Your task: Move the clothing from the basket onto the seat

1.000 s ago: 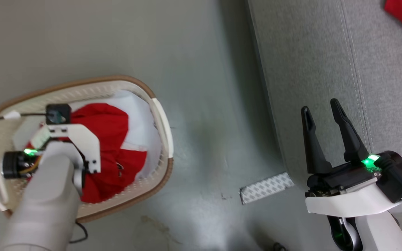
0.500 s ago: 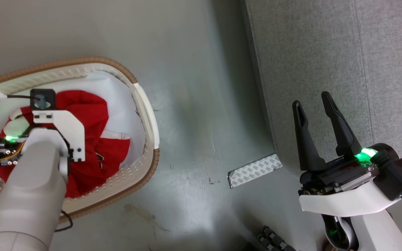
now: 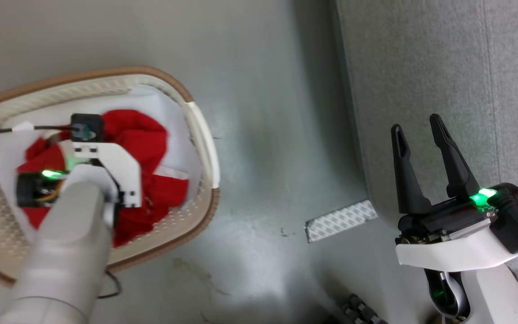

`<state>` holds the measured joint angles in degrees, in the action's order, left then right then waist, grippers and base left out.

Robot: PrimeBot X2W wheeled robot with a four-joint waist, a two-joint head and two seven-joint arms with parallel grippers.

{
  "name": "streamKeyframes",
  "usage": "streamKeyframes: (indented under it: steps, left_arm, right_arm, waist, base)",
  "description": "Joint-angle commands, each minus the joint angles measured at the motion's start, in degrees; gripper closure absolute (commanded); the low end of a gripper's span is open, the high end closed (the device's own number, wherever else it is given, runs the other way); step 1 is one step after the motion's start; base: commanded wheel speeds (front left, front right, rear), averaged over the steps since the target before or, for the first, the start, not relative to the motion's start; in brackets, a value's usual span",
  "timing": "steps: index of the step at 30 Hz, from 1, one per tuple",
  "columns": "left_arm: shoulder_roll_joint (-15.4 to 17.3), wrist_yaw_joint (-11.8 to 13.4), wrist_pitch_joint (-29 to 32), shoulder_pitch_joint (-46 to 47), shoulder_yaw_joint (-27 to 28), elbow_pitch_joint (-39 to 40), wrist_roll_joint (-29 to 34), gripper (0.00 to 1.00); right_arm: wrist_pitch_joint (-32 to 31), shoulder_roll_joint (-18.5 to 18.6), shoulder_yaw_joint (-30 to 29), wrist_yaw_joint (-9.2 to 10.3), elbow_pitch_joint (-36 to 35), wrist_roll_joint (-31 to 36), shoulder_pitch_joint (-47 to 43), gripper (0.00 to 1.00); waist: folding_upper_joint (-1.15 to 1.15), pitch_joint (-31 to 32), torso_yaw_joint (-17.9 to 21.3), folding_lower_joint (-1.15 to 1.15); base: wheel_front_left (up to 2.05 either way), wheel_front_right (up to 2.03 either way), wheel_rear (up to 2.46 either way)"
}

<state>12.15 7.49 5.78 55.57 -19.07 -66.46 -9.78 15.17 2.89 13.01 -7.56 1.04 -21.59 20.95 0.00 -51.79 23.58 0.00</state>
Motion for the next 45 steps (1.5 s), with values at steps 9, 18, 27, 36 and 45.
streamKeyframes:
  steps: [9,18,27,36,45]
  left_arm:
    - [-5.35,-4.92,-7.38,-5.38,1.35,0.77,-5.14,1.00]
    - [-8.15,-9.09,-14.82,-13.34,0.84,2.99,-8.12,1.00]
    - [-9.02,-11.01,-18.77,-21.43,0.19,10.18,-11.62,1.00]
    - [-8.93,-10.09,-20.06,-30.75,-0.06,23.56,-13.51,1.00]
    - [-8.09,-9.33,-20.78,-40.10,0.16,38.33,-14.09,1.00]
  right_arm:
    - [-0.03,0.05,-4.04,0.15,3.07,4.10,-2.24,0.00]
    - [-0.03,0.06,-8.78,0.14,5.20,7.06,-7.23,0.00]
    - [-0.03,0.05,-12.59,0.15,6.15,9.73,-13.10,0.00]
    - [-0.03,0.07,-14.46,0.15,6.57,10.83,-17.73,0.00]
    - [-0.03,0.06,-15.01,0.15,7.08,11.16,-21.70,0.00]
  waist:
    - [0.00,11.56,-8.15,0.00]
    - [0.00,24.34,-12.63,0.00]
    - [0.00,35.63,-16.34,0.00]
    - [0.00,44.05,-18.09,0.00]
    - [0.00,50.04,-18.31,0.00]
  base:
    - [0.00,0.00,0.00]
    - [0.00,0.00,0.00]
    - [0.00,0.00,0.00]
    - [0.00,0.00,0.00]
    - [0.00,0.00,0.00]
